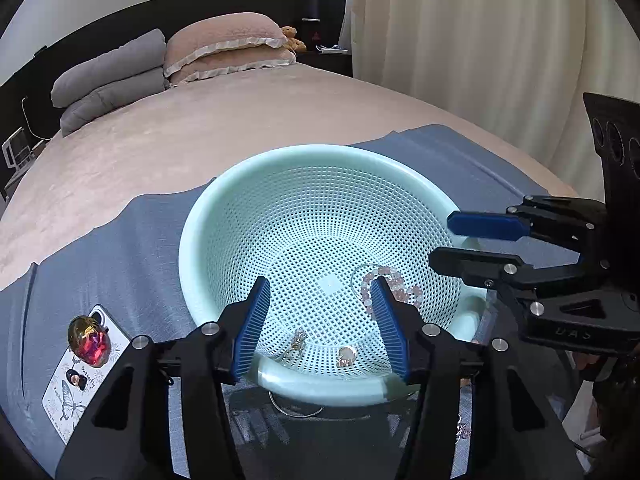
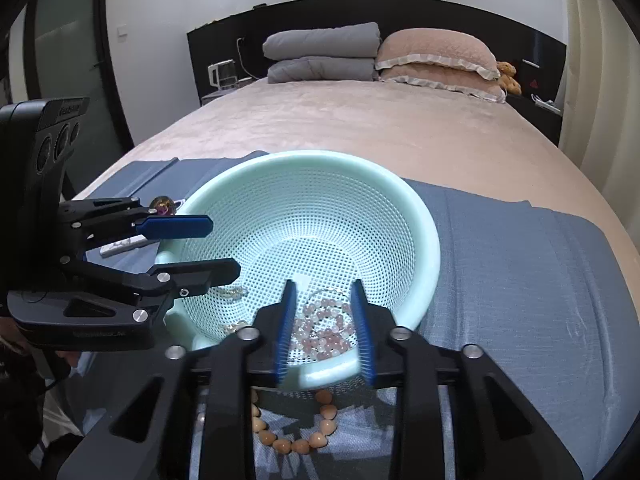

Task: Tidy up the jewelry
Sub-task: 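Grasp the orange bead bracelet with the right gripper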

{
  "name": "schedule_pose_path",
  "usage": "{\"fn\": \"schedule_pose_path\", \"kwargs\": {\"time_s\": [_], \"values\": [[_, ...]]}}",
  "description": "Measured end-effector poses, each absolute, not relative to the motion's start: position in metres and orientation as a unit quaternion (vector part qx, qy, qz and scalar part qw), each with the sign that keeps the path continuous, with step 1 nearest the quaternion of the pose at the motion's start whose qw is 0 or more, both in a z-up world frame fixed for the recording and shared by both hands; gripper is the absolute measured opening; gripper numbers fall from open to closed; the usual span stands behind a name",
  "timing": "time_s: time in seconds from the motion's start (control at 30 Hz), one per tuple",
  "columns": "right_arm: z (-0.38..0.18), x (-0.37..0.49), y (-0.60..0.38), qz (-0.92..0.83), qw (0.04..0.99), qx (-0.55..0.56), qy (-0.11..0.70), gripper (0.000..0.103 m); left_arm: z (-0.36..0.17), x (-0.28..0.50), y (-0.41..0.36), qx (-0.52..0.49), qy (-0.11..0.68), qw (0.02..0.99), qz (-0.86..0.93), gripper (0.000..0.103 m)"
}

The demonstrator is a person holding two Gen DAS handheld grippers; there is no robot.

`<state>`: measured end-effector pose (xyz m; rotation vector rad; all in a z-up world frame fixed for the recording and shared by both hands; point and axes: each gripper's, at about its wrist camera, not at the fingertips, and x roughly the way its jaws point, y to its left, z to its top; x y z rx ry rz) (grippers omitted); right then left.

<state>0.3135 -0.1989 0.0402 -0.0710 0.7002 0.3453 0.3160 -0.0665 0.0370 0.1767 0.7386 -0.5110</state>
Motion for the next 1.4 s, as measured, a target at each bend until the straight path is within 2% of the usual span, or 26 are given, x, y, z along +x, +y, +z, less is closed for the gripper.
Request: {"fn": "schedule_pose_path", "kwargs": {"time_s": [0.1,0.13,0.27,0.33,0.6,0.8,1.0,1.17,1.4], "values": [[0.046,0.309,-0.204,0.171,0.926,-0.032,0.335,0.048,0.039,0.312,-0.064,0.09,0.354,0.896,-0.251,0.061],[0.048,0.307,-0.205,0.171,0.927,-0.032,0.333,0.053,0.041,0.31,-0.064,0.091,0.352,0.897,-0.25,0.064],[0.053,0.295,-0.213,0.162,0.932,-0.03,0.322,0.065,0.043,0.305,-0.059,0.091,0.354,0.897,-0.246,0.068],[0.053,0.287,-0.218,0.16,0.933,-0.024,0.32,0.071,0.044,0.302,-0.056,0.087,0.353,0.9,-0.241,0.075],[0.045,0.262,-0.23,0.156,0.931,-0.021,0.328,0.073,0.047,0.279,-0.04,0.071,0.35,0.907,-0.221,0.093],[0.035,0.249,-0.237,0.156,0.93,-0.004,0.333,0.084,0.044,0.263,-0.03,0.057,0.353,0.911,-0.206,0.094],[0.018,0.246,-0.238,0.153,0.925,-0.01,0.349,0.084,0.027,0.246,-0.024,0.066,0.352,0.911,-0.205,0.097],[-0.002,0.248,-0.23,0.159,0.916,-0.015,0.368,0.084,-0.005,0.253,-0.028,0.062,0.389,0.897,-0.203,0.097],[-0.018,0.259,-0.217,0.174,0.907,-0.012,0.384,0.084,-0.02,0.274,-0.036,0.047,0.396,0.899,-0.185,0.097]]}}
